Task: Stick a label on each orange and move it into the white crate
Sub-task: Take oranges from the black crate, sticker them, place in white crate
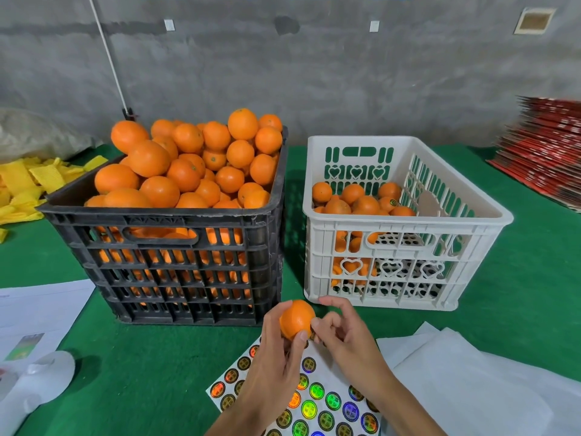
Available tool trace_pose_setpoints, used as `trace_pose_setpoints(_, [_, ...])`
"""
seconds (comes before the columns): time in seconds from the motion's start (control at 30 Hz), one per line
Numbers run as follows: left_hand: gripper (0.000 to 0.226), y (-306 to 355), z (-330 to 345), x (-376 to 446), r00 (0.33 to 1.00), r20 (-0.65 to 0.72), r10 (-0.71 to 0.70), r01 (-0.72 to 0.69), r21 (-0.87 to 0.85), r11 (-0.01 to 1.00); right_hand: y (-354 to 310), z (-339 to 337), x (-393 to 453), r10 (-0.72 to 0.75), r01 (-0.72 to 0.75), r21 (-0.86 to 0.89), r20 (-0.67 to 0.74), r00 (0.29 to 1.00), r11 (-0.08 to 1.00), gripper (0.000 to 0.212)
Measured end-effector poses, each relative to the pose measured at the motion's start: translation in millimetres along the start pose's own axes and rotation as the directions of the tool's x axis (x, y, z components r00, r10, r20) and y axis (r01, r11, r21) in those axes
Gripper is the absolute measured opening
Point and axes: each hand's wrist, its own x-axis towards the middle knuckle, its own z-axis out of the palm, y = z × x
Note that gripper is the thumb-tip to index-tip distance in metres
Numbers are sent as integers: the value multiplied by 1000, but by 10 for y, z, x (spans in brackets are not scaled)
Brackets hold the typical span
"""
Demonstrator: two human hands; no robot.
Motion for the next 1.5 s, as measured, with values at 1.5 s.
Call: trace_pose_setpoints(1.5, [44, 1368, -2352, 2187, 973, -202, -110, 209, 977, 51, -1056, -157, 827, -658, 326, -727, -225, 718, 605, 25])
